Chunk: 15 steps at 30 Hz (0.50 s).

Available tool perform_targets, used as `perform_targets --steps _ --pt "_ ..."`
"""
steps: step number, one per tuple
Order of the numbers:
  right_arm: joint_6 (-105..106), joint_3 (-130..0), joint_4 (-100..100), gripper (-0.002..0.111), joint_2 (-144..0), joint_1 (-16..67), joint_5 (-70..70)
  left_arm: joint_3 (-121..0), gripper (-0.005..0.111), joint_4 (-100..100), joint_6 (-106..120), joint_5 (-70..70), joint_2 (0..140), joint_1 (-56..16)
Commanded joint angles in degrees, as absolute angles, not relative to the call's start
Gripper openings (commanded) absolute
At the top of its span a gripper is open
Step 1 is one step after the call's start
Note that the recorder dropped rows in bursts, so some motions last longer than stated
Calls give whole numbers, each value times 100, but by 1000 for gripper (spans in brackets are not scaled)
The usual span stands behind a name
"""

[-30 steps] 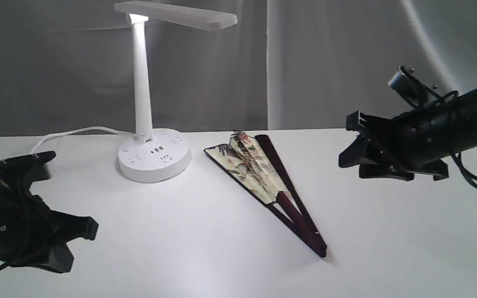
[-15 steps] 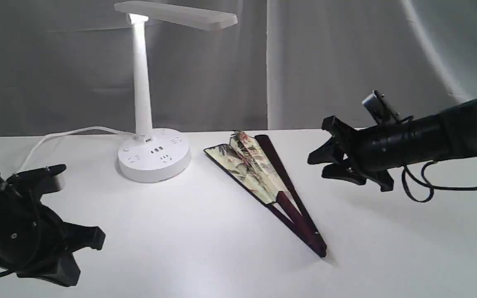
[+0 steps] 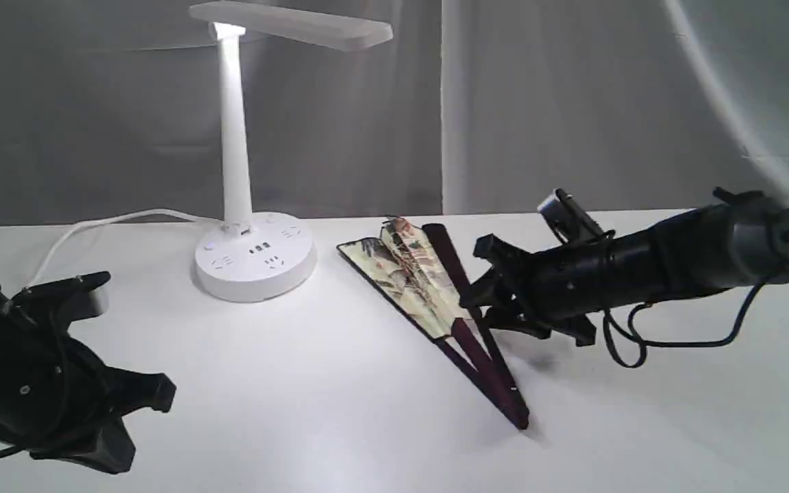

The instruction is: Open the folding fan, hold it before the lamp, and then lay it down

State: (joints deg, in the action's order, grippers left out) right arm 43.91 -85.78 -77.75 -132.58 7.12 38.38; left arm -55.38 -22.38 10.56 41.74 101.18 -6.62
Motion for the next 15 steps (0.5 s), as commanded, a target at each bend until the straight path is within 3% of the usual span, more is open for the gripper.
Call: perform_targets --steps 1,15 --pt "4440 -8608 -7966 40 -13255 869 3420 -5564 0 -2366 1121 4221 10120 -690" --pt "4472 -8608 -8241 40 -13494 954 3377 -5564 0 -2512 1386 4242 10120 -690"
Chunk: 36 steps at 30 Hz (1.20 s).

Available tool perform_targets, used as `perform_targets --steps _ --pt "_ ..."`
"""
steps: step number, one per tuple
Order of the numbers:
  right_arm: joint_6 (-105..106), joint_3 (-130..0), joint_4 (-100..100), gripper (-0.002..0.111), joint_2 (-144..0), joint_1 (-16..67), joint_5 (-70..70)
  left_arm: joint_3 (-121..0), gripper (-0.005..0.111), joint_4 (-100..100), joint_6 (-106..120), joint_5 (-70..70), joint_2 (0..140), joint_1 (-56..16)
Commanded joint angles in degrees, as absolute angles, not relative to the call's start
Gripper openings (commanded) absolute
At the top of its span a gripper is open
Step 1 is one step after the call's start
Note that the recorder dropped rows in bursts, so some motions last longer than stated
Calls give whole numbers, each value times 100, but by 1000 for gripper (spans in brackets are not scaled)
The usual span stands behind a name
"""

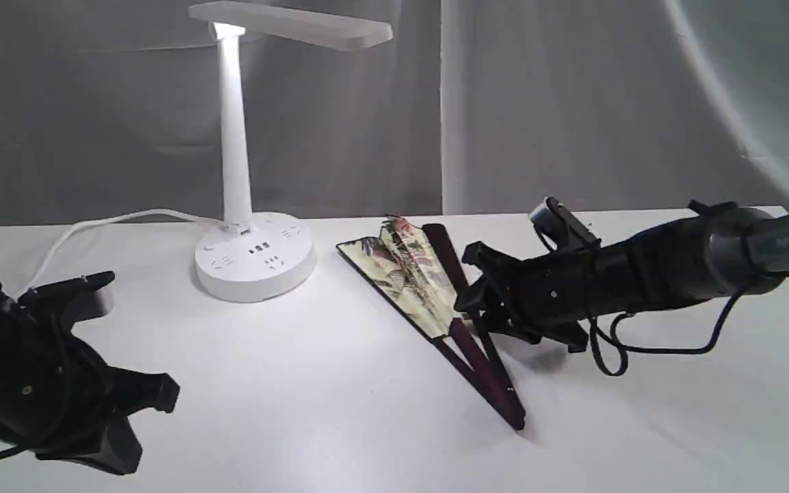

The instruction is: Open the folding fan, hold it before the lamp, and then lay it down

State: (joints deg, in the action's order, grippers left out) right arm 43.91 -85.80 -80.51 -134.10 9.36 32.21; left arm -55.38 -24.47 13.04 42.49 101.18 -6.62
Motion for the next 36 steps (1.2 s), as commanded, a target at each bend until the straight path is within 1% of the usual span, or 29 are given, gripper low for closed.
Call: perform_targets --steps 1,3,6,16,21,24,27,31,33,35,36 --pt "4483 -8608 -8390 40 -13509 954 3467 -5564 0 -2512 1386 4242 10120 -690" --pt "4483 -8608 -8450 39 -13519 954 3511 -5564 0 -2512 1386 4242 10120 -690" --pt "4505 -8608 -8450 35 -13519 954 3511 -5564 0 -2512 1384 4231 10120 -690" --pt "4505 -8608 -8417 0 -13519 954 3766 -5564 0 -2628 1397 4231 10120 -690" --pt "4505 -8608 -8395 0 -13492 839 4163 -5564 0 -3236 1980 4231 10120 -690" --pt "4629 -8608 -8395 0 -13443 686 4599 -5564 3 -3600 2291 4245 10120 -690" --pt "4813 -8608 -8395 0 -13352 512 5072 -5564 9 -3805 2462 4245 10120 -690" --pt "4830 -8608 -8337 0 -13228 344 5580 -5564 27 -4224 2621 4184 10120 -690" --pt "4862 -8608 -8297 0 -13154 330 5815 -5564 35 -4802 3066 4170 10120 -690" --pt "4922 -8608 -8289 0 -13102 330 6041 -5564 42 -5400 3603 4159 10120 -690" --pt "4922 -8608 -8289 0 -13085 330 6106 -5564 43 -5655 3848 4159 10120 -690"
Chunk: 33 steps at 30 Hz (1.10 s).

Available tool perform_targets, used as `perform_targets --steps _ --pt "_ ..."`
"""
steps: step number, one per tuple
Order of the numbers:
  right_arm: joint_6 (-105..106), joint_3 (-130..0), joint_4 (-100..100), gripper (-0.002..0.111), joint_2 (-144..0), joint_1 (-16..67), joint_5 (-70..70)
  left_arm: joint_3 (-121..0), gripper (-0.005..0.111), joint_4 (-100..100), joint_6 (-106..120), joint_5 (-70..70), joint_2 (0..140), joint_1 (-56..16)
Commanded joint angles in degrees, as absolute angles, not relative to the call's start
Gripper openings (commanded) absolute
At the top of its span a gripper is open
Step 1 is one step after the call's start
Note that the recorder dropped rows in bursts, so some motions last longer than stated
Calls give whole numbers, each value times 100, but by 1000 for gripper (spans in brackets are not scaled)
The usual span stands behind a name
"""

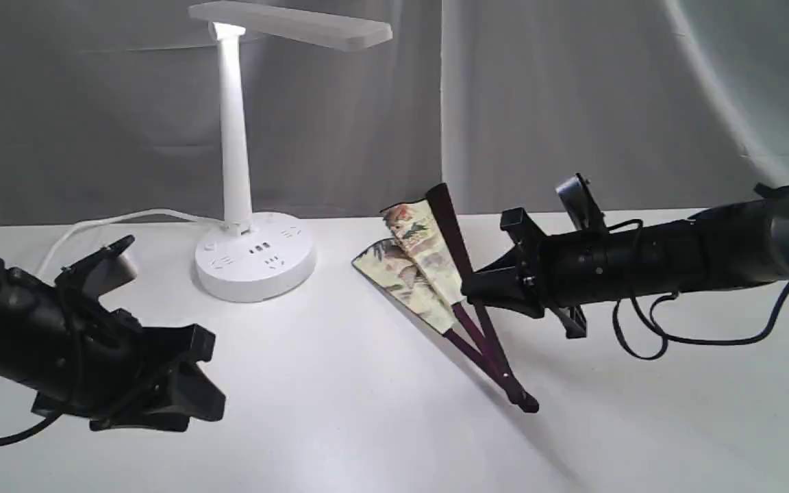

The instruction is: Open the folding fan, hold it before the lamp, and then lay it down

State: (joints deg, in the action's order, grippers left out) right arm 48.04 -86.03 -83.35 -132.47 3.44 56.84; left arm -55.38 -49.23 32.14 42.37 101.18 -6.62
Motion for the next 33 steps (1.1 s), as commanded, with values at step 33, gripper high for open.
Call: perform_targets --steps 33 --pt "5285 -7303 -8335 0 -11777 -69 6996 -6496 0 -557 473 3046 10120 -2079"
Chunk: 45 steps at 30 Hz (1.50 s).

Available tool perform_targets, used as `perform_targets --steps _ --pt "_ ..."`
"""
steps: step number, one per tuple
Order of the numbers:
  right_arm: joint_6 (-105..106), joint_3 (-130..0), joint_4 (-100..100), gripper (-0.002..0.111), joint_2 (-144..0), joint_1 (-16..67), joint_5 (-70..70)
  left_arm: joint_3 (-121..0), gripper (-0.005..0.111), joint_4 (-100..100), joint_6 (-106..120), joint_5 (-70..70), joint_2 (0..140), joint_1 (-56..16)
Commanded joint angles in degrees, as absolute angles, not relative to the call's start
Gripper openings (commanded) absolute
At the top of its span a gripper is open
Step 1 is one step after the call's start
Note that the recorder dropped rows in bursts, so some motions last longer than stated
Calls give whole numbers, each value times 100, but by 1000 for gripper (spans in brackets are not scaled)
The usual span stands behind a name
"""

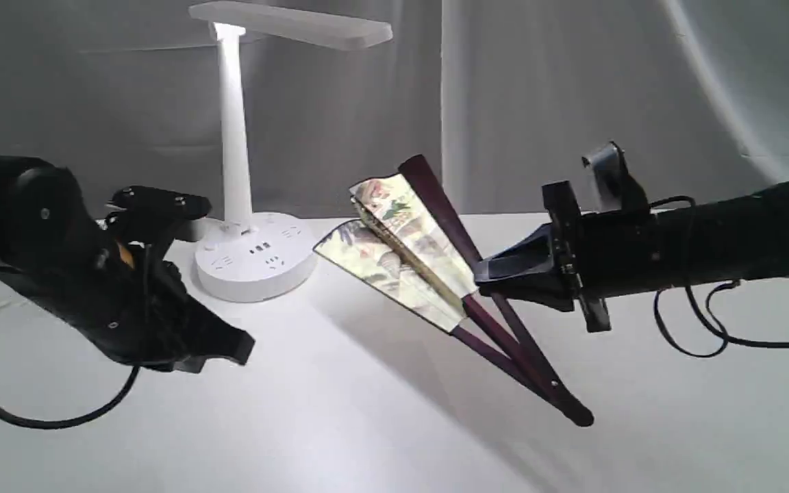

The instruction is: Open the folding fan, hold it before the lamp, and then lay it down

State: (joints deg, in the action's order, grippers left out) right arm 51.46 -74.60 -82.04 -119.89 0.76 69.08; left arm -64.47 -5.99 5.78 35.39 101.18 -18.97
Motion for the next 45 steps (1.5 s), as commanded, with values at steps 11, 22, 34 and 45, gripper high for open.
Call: perform_targets --steps 11,22,34,45 --pt "5501 -7014 -8399 0 -11630 -298 6996 -6077 0 -1251 428 986 10120 -2624" --pt "5550 -7014 -8487 0 -11630 -298 6996 -4711 1 -2023 151 -2054 10120 -2941" --pt "5588 -7014 -8487 0 -11630 -298 6996 -4016 12 -1573 -1617 -4818 10125 -3319" --pt "5752 -7014 -8487 0 -11630 -298 6996 -4160 12 -1322 -5127 -4878 10871 -3319"
